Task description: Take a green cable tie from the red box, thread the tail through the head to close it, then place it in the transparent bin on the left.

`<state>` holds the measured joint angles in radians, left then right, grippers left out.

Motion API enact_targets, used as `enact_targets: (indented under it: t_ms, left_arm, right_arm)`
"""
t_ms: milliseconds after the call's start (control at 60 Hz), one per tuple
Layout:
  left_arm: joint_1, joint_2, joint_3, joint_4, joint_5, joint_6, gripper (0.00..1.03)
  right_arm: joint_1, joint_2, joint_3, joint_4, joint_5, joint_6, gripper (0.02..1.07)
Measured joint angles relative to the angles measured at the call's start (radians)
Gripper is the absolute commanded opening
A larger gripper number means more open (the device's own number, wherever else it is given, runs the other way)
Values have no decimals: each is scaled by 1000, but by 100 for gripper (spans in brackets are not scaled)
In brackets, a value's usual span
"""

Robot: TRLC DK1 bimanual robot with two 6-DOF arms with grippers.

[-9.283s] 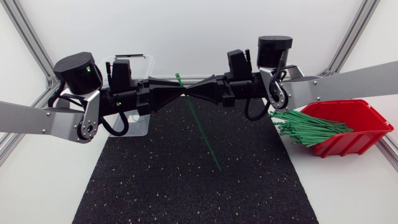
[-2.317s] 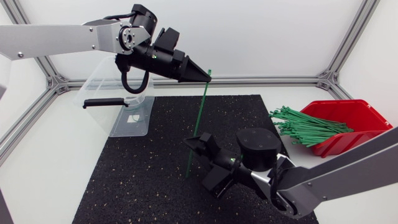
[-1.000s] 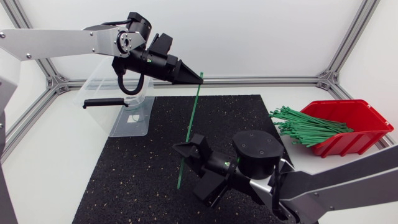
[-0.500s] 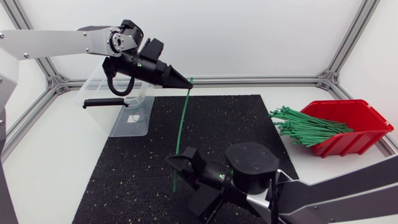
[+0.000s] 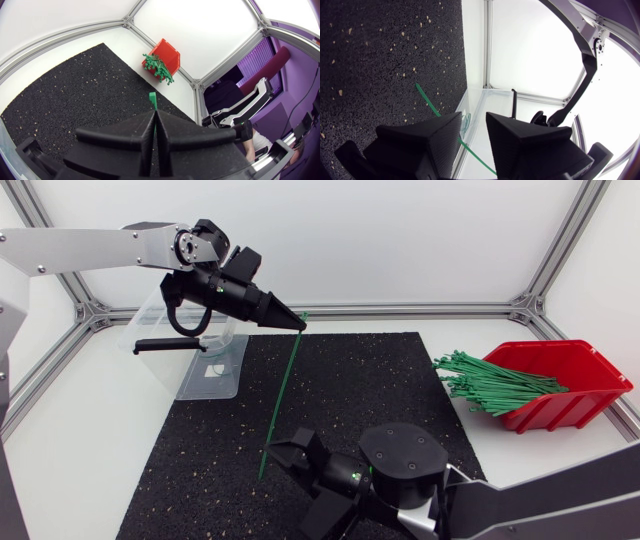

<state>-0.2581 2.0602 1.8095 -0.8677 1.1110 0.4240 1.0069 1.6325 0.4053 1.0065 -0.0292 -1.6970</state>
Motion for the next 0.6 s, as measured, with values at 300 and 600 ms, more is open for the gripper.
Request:
enact_targets:
  t_ms: [300, 600]
  left_arm:
    - [-3, 0, 0, -19, 1, 3, 3]
    - [-6, 0, 0, -32, 3, 4, 3]
  right_arm:
    - [-43, 103, 42, 0, 0, 11, 73]
    - [-106, 220, 134, 0, -13, 10, 86]
